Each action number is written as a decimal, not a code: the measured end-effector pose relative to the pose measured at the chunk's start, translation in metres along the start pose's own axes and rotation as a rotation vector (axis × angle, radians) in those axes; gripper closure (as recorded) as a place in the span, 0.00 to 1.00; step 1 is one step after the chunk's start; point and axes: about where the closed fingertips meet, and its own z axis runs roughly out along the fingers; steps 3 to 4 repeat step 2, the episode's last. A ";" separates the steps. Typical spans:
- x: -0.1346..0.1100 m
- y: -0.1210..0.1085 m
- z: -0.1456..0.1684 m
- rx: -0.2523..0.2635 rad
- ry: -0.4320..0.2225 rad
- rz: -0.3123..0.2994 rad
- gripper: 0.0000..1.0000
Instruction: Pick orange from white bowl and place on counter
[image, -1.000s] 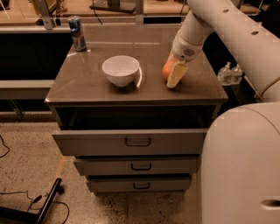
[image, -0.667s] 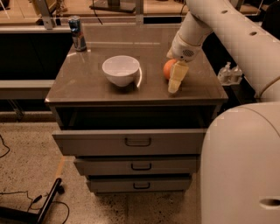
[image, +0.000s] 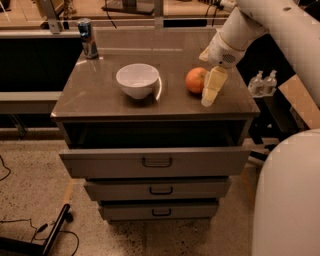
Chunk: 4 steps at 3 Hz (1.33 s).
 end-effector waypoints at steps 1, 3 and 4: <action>0.024 0.001 -0.018 0.038 -0.110 0.053 0.00; 0.024 0.001 -0.018 0.038 -0.110 0.053 0.00; 0.024 0.001 -0.018 0.038 -0.110 0.053 0.00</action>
Offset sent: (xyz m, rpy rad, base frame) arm -0.0028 -0.0183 0.0060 0.0868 -0.0243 -0.0259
